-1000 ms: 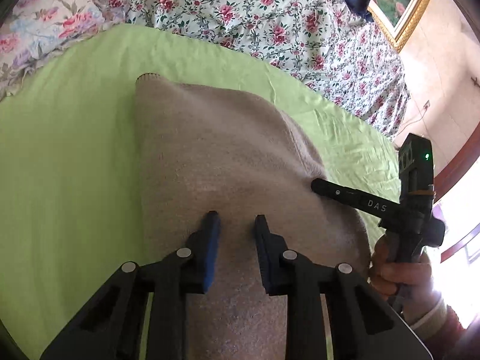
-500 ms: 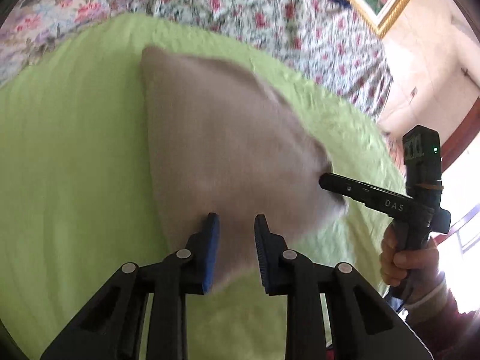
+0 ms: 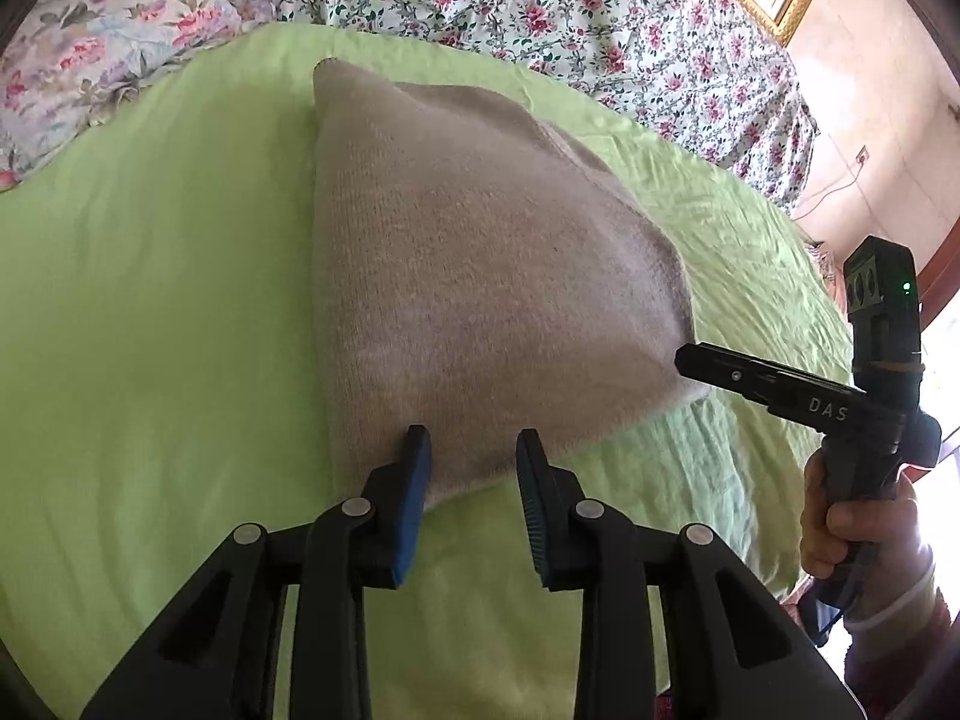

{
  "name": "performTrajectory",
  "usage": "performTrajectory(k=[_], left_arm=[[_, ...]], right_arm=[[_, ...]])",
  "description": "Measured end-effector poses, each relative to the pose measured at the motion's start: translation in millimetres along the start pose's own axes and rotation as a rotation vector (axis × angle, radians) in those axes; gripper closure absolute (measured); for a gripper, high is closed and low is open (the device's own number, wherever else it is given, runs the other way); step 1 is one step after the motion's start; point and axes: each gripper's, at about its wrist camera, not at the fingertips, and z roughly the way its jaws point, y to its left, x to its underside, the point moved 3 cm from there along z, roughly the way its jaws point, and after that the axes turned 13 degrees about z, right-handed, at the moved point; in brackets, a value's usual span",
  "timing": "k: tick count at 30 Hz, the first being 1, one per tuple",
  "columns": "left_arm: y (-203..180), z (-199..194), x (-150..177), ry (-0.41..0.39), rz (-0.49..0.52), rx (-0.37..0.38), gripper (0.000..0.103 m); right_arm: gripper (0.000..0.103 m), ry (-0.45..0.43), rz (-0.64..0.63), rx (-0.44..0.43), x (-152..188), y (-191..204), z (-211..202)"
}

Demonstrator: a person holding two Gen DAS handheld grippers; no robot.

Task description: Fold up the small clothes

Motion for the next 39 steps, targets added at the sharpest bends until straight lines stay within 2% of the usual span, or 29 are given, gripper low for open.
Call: performTrajectory(k=[2, 4, 6, 8, 10, 12, 13, 17, 21, 23, 25, 27, 28, 30, 32, 35, 37, 39], left_arm=[[-2, -8, 2, -0.001, 0.007, -0.012, 0.069], [-5, -19, 5, -0.009, 0.014, -0.039, 0.059], [-5, -29, 10, -0.008, 0.022, -0.097, 0.036], [-3, -36, 12, -0.007, 0.021, -0.129, 0.032], [0, -42, 16, 0.002, 0.014, -0.160, 0.024], [3, -46, 19, 0.005, 0.003, -0.180, 0.015], [5, -49, 21, 0.011, -0.002, -0.200, 0.015], [11, -51, 24, 0.044, 0.000, -0.277, 0.010], [9, -61, 27, 0.036, 0.039, -0.360, 0.010], [5, -70, 29, 0.030, 0.066, -0.413, 0.009], [1, -77, 31, 0.013, 0.081, -0.428, 0.002], [-2, -79, 33, 0.007, 0.085, -0.426, 0.000], [-4, -79, 34, 0.005, 0.082, -0.419, 0.000], [-3, -75, 35, 0.004, 0.071, -0.404, 0.000], [-1, -71, 37, 0.001, 0.059, -0.381, 0.000], [6, -60, 34, 0.003, 0.044, -0.324, 0.000], [14, -53, 25, -0.009, 0.022, -0.259, 0.000], [22, -48, 12, -0.023, 0.008, -0.228, 0.000]], right_arm=[[0.049, -0.001, 0.005, -0.002, 3, 1, -6], [0.039, -0.015, 0.011, 0.018, 7, 0, -16], [0.036, -0.027, 0.016, 0.020, 10, -1, -25], [0.023, -0.028, 0.036, 0.037, 15, -5, -35], [0.014, -0.032, 0.052, 0.066, 18, -8, -42], [0.005, -0.060, 0.057, 0.113, 23, -11, -52], [0.000, -0.084, 0.047, 0.132, 27, -10, -60], [0.000, -0.148, -0.042, 0.166, 35, 0, -77], [0.000, -0.079, -0.147, 0.206, 45, 14, -76], [0.000, -0.109, -0.198, 0.203, 52, 23, -84], [0.000, -0.166, -0.215, 0.176, 55, 29, -97], [0.000, -0.116, -0.182, 0.107, 57, 28, -92], [0.000, -0.085, -0.169, 0.100, 58, 26, -85], [0.000, -0.052, -0.163, 0.151, 60, 25, -70], [0.000, -0.025, -0.146, 0.159, 62, 24, -61], [0.000, -0.019, -0.113, 0.147, 63, 25, -59], [0.000, -0.029, -0.112, 0.157, 54, 25, -58], [0.000, -0.049, -0.094, 0.157, 39, 25, -57]])
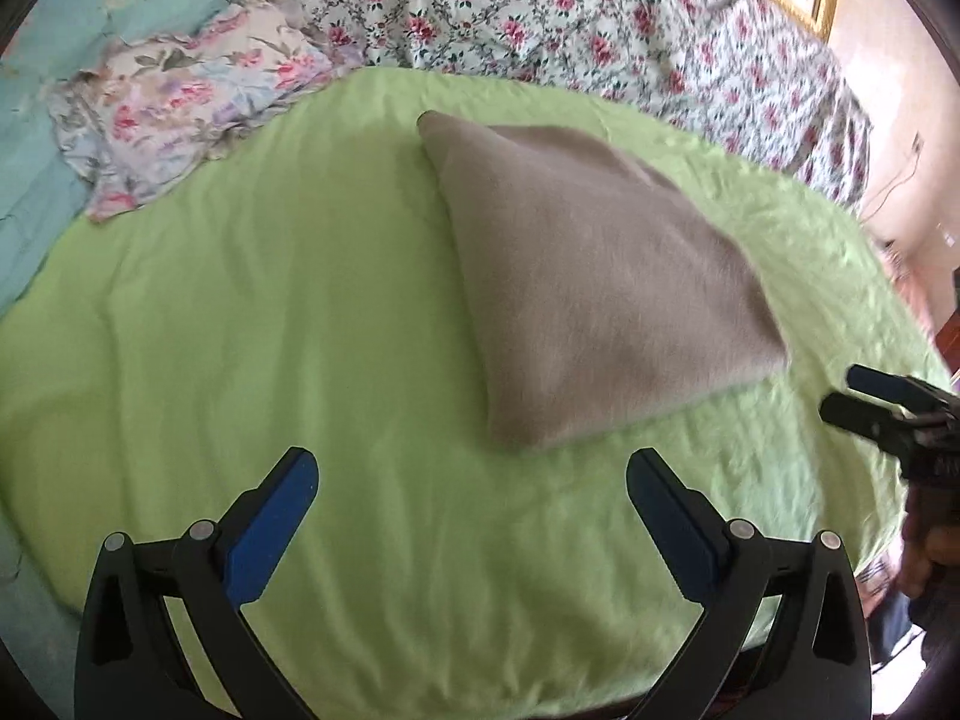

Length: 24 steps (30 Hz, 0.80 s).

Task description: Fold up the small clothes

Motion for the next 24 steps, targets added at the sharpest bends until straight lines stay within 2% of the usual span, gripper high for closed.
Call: performTrajectory(k=[4, 7, 8, 15, 16, 17, 18, 19, 20, 22, 24], left_arm=[[13, 16, -30, -0.008, -0.022, 0.034, 0.000], [21, 31, -51, -0.008, -0.016, 0.040, 0.000], [23, 34, -55, -0.006, -0.015, 0.042, 0.000], [37, 77, -87, 0.028, -0.052, 0.070, 0.001], [37, 81, -89, 0.032, -0.057, 0.073, 0.001], [37, 88, -92, 0.042, -0.064, 0.071, 0.001], [39, 95, -95, 0.057, -0.070, 0.068, 0.001], [39, 102, -98, 0.065, -0.070, 0.067, 0.001], [39, 104, -100, 0.065, -0.067, 0.065, 0.001], [35, 109, -101, 0.065, -0.057, 0.057, 0.001], [31, 112, -100, 0.068, -0.055, 0.058, 0.001]], right_arm=[[0.003, -0.055, 0.136, -0.057, -52, -13, 17], [0.022, -0.051, 0.228, -0.085, -87, -21, 44], [0.025, -0.040, 0.252, -0.101, -100, -23, 57], [0.025, 0.021, 0.310, -0.175, -177, -28, 131], [0.029, 0.036, 0.316, -0.185, -184, -28, 141], [0.060, 0.052, 0.321, -0.191, -190, -29, 150], [0.082, 0.070, 0.320, -0.211, -197, -28, 159], [0.094, 0.076, 0.318, -0.228, -200, -26, 161], [0.094, 0.061, 0.317, -0.236, -202, -25, 158], [0.094, -0.025, 0.318, -0.251, -205, -28, 139], [0.094, -0.054, 0.348, -0.235, -200, -38, 136]])
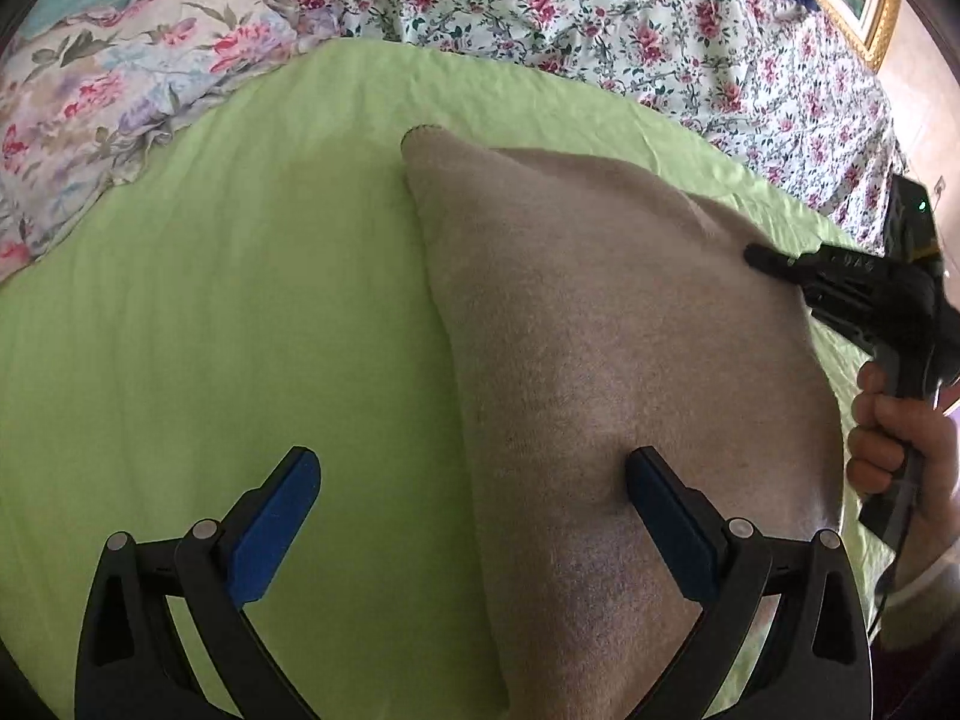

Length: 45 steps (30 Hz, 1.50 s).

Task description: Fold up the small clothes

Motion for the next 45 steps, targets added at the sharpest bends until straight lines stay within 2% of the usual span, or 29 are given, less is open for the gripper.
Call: performTrajectory(k=[4, 6, 7, 8, 13, 17, 20, 24, 29, 33, 36, 40, 45], left_arm=[[-1, 4, 3, 0.005, -0.007, -0.005, 0.000], [-2, 2, 3, 0.008, -0.009, -0.015, 0.000], [-2, -1, 3, 0.006, -0.006, -0.027, 0.000], [-3, -4, 4, 0.004, -0.005, -0.040, 0.001], [-10, -19, 14, -0.005, 0.004, -0.085, 0.003], [-16, -33, 36, -0.007, 0.009, -0.099, 0.003], [-20, -47, 51, -0.006, 0.018, -0.117, 0.002], [-24, -69, 72, -0.016, 0.032, -0.135, 0.001], [-36, -87, 103, 0.008, 0.076, -0.161, 0.001], [-46, -97, 121, 0.028, 0.122, -0.173, 0.001], [-51, -104, 132, 0.038, 0.150, -0.171, 0.001], [-54, -111, 140, 0.042, 0.153, -0.175, 0.001], [-49, -115, 133, 0.030, 0.135, -0.182, 0.001]], right_arm=[[0.093, 0.056, 0.009, 0.058, 10, -17, 28], [0.083, 0.040, 0.003, 0.071, 8, -16, 24], [0.071, 0.032, 0.005, 0.079, 6, -15, 20], [0.068, 0.019, 0.010, 0.091, 5, -14, 11], [0.068, -0.026, -0.014, 0.060, 16, -8, -32], [0.066, -0.024, -0.057, 0.047, 46, -3, -64], [0.048, -0.012, -0.110, 0.043, 78, 2, -87], [0.042, -0.003, -0.173, 0.058, 114, 4, -112], [0.018, 0.022, -0.252, 0.083, 157, 2, -136], [0.013, 0.034, -0.313, 0.129, 189, -2, -146], [0.013, 0.077, -0.329, 0.150, 208, -7, -147], [0.012, 0.118, -0.349, 0.156, 220, -8, -148], [0.012, 0.107, -0.373, 0.150, 221, 2, -154]])
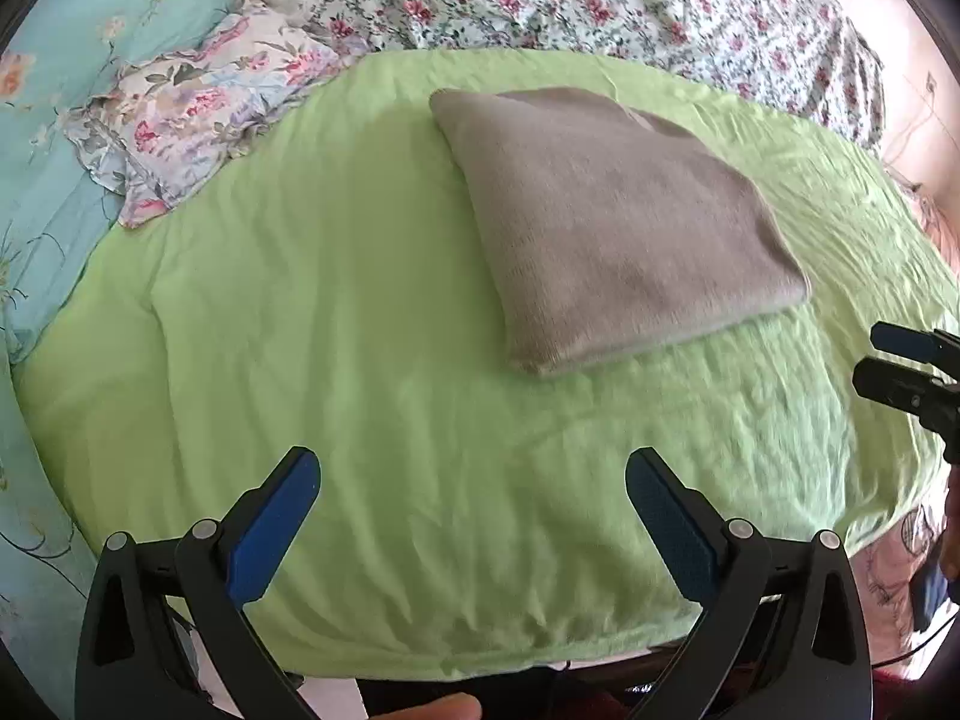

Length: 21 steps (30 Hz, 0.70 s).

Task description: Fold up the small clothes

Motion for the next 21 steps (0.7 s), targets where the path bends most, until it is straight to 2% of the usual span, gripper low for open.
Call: performTrajectory(k=[5, 13, 21], left_arm=[[5, 7, -19, 0.012, 0.010, -0.023, 0.001], [5, 18, -35, 0.041, 0.026, -0.051, 0.001], [6, 22, -51, 0.028, 0.044, -0.062, 0.001]], right_arm=[[0.009, -0.015, -0.016, 0.024, -15, 1, 3], [0.008, 0.065, -0.008, 0.027, -19, 2, 29], [0.008, 0.077, -0.058, 0.029, -31, 14, 39]])
